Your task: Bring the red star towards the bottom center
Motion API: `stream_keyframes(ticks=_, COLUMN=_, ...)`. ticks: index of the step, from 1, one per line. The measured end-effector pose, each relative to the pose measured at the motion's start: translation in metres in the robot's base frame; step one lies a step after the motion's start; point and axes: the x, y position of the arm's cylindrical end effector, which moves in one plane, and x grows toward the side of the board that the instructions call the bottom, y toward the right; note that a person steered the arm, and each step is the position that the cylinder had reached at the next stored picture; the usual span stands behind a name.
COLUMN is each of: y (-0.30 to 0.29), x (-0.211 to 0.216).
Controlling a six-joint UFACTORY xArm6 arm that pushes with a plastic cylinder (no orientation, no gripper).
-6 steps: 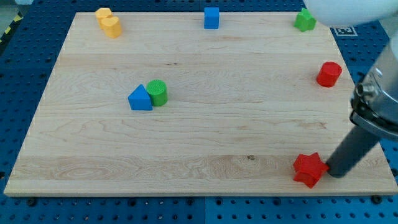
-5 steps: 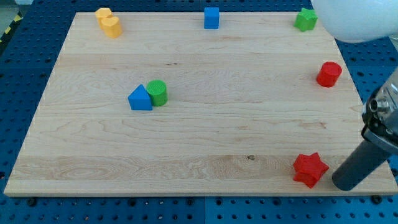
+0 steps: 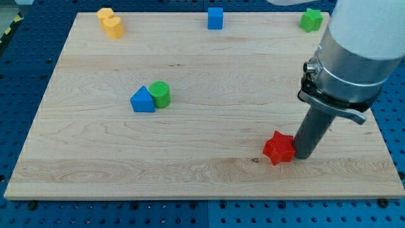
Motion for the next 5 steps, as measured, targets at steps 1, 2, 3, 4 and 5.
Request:
stream_keyframes(ticks=1, y=-0.008, x=0.000)
stream_keyframes(ticks=2, y=-0.028, x=0.000)
stream_keyframes(ticks=3, y=-0.055, x=-0.001)
stream_keyframes(ticks=4, y=-0.084, x=-0.003)
stream_keyframes(ticks=5, y=-0.113, x=-0.011)
